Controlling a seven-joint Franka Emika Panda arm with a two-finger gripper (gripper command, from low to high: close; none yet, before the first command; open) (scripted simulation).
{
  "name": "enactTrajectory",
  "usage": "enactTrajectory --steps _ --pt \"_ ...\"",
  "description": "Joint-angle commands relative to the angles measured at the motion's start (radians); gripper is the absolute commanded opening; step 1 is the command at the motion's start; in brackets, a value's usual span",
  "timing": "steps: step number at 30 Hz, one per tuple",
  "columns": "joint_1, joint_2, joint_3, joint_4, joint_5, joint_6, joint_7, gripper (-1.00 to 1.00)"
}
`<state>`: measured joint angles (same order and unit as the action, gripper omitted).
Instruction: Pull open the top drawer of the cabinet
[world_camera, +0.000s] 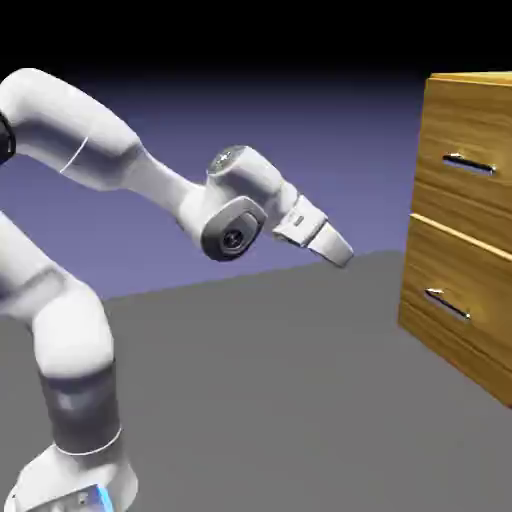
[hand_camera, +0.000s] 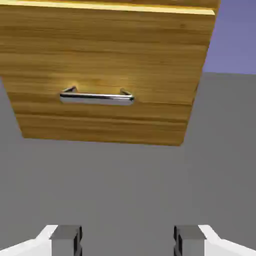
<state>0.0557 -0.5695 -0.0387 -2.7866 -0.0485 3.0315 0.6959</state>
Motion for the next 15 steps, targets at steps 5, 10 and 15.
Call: enactTrajectory --steps 5,10,15 --pt "0.181 0.002 -0.161 0.097 -0.201 -0.023 -0.187 0.0" --pt "0.362 0.004 -0.321 0.194 -0.402 -0.045 -0.374 0.0" --pt "0.544 0.006 -0.482 0.292 -0.604 -0.068 -0.562 0.0"
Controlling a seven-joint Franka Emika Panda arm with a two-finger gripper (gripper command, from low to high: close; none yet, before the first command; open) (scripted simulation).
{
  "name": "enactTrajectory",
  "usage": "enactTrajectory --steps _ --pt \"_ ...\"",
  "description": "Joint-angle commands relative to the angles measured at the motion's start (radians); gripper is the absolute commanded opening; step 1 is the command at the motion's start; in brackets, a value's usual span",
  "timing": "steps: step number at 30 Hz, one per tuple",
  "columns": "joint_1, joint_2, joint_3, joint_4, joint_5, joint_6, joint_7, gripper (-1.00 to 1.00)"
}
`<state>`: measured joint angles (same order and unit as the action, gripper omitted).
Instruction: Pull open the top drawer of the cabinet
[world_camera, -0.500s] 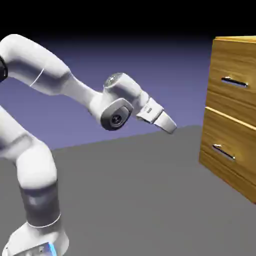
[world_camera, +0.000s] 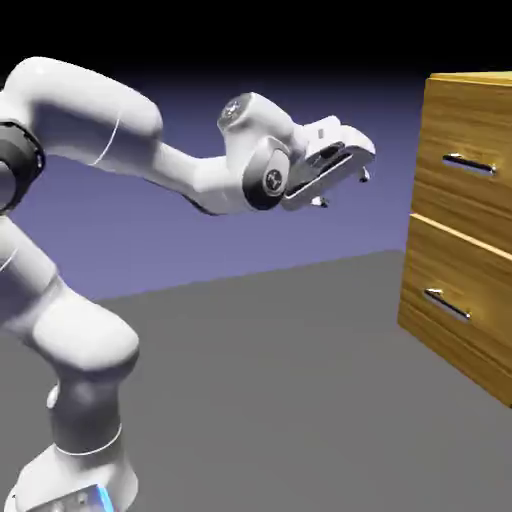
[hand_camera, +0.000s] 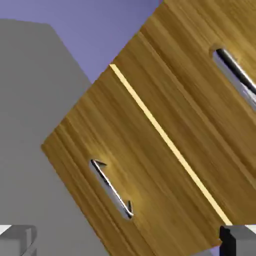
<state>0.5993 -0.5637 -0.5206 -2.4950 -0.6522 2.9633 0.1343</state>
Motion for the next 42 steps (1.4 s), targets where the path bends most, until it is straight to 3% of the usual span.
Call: enactTrajectory --steps 1,42 --pt "0.036 0.0 -0.032 0.019 -0.04 -0.005 -0.037 0.0" --pt "1.522 0.016 -1.349 0.816 -1.69 -0.191 -1.572 0.0"
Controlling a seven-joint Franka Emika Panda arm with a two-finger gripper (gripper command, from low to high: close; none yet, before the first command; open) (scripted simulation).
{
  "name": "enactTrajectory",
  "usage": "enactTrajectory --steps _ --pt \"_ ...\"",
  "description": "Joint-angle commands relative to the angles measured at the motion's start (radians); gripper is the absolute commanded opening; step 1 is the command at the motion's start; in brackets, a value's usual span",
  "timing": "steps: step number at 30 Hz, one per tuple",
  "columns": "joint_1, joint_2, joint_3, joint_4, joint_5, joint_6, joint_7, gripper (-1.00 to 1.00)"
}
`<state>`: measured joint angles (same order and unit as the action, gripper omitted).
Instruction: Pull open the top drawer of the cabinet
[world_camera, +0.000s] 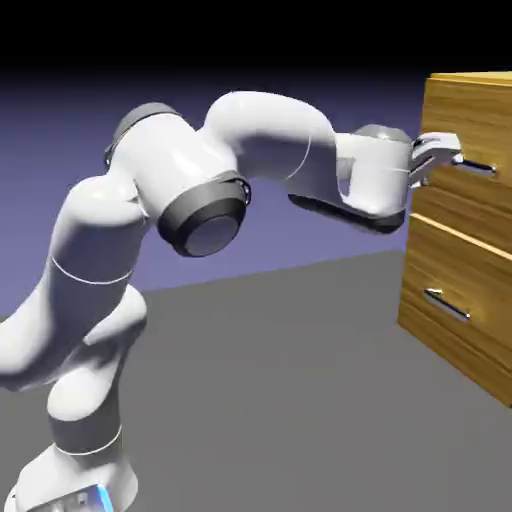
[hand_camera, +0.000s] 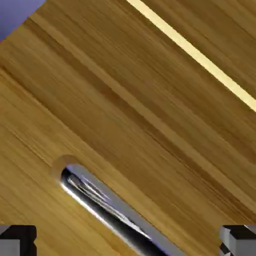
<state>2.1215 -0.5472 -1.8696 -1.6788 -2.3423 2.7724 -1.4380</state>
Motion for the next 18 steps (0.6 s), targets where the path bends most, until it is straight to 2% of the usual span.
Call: enactTrajectory --steps 1,8,17,18 --pt "0.036 0.0 -0.032 0.019 -0.04 -0.005 -0.037 0.0" --pt "0.271 0.003 -0.241 0.146 -0.301 -0.034 -0.28 0.0" --pt "0.432 -0.179 -0.321 0.407 -0.232 0.02 -0.469 0.0" --pt "0.432 -0.179 -0.321 0.407 -0.232 0.02 -0.469 -1.0"
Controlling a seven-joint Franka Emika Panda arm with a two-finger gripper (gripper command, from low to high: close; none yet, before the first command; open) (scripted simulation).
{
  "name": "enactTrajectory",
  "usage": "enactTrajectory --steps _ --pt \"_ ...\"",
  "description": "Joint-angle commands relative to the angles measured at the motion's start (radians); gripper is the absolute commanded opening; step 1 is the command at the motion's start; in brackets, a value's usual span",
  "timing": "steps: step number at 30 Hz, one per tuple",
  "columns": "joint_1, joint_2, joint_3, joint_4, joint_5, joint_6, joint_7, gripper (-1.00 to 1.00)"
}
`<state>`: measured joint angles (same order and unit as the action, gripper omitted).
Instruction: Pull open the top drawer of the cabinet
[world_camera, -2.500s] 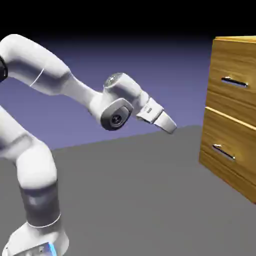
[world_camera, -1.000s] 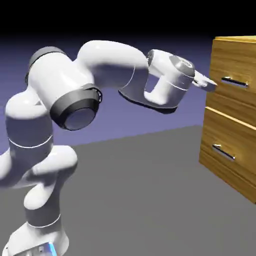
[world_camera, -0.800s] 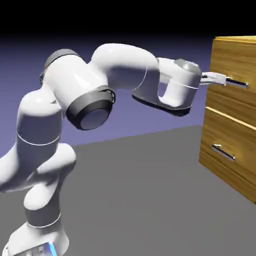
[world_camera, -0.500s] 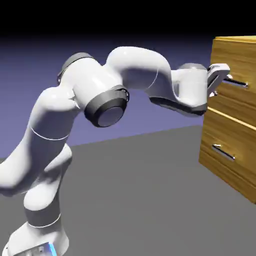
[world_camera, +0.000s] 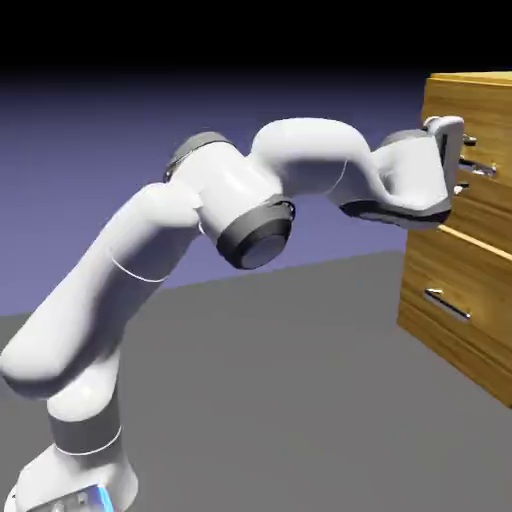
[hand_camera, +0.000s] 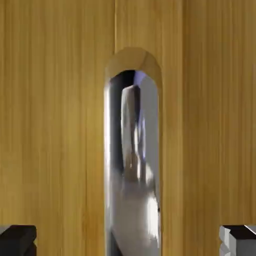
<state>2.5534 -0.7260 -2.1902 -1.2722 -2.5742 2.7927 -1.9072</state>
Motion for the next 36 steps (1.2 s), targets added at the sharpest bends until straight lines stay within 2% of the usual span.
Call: enactTrajectory --steps 1,15,23,28,36 --pt "0.0 0.0 0.0 0.0 0.0 0.0 0.0 -1.0" --pt "-0.375 0.403 0.215 -0.499 -0.127 -0.072 0.414 -1.0" --pt "-0.592 0.669 0.355 -0.636 -0.224 -0.029 0.746 -1.0" --pt "-0.769 0.672 0.532 -0.65 -0.224 -0.032 0.746 -1.0" --pt "-1.028 0.566 0.822 -0.699 -0.174 -0.073 0.602 -1.0"
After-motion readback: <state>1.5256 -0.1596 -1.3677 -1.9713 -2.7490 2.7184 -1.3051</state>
